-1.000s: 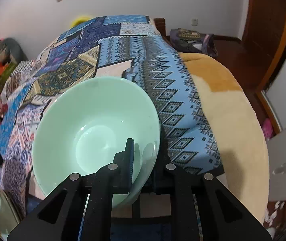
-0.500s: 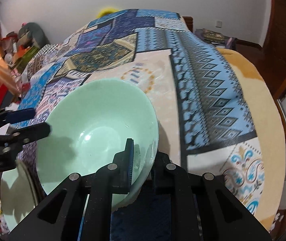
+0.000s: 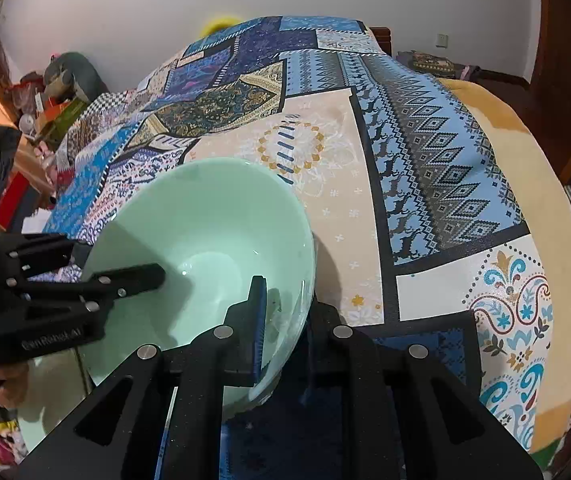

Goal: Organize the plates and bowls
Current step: 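Lift the pale green bowl with both tools and carry it over the white bowl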

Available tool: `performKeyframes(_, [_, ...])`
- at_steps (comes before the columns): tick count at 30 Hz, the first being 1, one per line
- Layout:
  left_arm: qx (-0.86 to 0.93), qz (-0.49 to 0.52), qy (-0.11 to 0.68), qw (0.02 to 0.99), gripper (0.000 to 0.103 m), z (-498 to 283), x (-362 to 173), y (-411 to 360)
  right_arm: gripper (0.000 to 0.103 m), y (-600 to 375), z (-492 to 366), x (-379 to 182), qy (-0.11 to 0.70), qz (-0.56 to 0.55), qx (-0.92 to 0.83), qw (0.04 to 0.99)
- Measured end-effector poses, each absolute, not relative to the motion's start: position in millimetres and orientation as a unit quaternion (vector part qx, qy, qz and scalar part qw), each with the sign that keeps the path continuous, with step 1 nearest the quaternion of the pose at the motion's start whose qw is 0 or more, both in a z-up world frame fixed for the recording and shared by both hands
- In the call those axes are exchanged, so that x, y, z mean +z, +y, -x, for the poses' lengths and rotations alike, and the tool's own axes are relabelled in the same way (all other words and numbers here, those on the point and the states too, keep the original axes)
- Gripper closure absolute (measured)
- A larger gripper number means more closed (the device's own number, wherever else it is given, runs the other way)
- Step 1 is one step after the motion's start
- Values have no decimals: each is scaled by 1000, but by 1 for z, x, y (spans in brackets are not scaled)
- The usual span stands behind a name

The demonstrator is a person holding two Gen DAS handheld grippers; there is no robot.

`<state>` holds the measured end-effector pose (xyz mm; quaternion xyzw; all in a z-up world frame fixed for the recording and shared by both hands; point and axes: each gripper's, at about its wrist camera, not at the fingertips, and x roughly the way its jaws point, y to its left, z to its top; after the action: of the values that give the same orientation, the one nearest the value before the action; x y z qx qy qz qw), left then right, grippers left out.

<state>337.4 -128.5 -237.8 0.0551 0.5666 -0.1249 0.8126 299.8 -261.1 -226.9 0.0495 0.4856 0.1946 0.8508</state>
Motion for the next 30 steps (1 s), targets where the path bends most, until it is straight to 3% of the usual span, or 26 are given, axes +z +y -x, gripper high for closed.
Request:
performKeyframes(10, [-130,-50,561,816,76,-338,-237,-134,88,-261,-294,-223,484,-64,189,852])
performKeyframes(30, [-130,3,511,850,76,-286,-175,-109,88,-246,-261,-176,442,-76,193,873])
